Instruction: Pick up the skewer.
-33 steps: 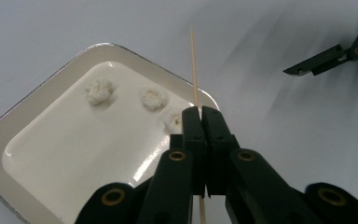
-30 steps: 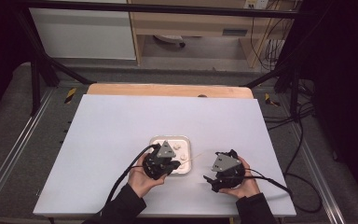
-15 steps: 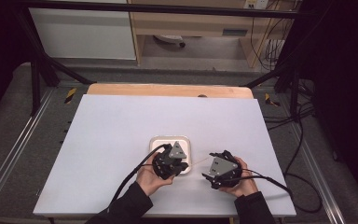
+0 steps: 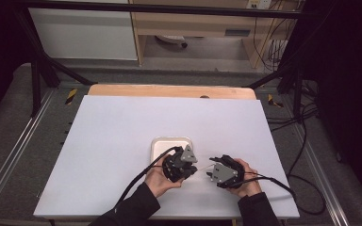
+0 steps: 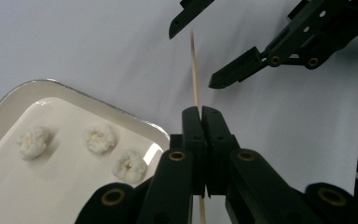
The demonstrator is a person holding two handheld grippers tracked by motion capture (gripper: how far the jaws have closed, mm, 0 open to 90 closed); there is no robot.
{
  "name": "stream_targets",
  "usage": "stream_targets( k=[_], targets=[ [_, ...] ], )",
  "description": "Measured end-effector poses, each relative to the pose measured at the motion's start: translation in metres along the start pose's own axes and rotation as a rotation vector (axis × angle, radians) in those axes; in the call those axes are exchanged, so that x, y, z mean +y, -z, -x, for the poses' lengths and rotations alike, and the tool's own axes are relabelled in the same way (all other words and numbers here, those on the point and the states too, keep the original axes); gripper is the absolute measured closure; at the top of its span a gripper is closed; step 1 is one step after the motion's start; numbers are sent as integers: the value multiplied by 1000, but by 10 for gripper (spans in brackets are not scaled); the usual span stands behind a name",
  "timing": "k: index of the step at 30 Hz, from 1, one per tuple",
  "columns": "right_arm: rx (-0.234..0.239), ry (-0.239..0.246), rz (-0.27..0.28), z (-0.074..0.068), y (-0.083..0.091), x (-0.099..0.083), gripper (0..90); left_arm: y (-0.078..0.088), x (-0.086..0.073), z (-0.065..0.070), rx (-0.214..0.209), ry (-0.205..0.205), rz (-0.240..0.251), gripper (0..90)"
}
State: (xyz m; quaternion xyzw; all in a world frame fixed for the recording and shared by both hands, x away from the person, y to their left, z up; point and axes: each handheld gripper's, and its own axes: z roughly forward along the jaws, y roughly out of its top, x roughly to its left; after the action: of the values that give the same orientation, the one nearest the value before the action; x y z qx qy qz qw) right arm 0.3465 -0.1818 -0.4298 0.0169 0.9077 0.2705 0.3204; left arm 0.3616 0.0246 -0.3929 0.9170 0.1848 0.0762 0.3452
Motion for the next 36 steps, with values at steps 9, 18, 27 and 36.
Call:
stream_targets(
  k=[9,18,27,36],
  targets=[
    [22,119,-6,-1,-1,1,652,-3,2,3,-14,-6,0,891],
    [39,176,-19,-1,-2,1,758,0,2,4,-21,-13,1,891],
    [53,212,-24,-2,-1,1,851,-1,0,5,-27,-19,-1,891],
    [60,268,-36,-5,-1,2,883,-2,-1,2,-28,-12,-23,888]
  ],
)
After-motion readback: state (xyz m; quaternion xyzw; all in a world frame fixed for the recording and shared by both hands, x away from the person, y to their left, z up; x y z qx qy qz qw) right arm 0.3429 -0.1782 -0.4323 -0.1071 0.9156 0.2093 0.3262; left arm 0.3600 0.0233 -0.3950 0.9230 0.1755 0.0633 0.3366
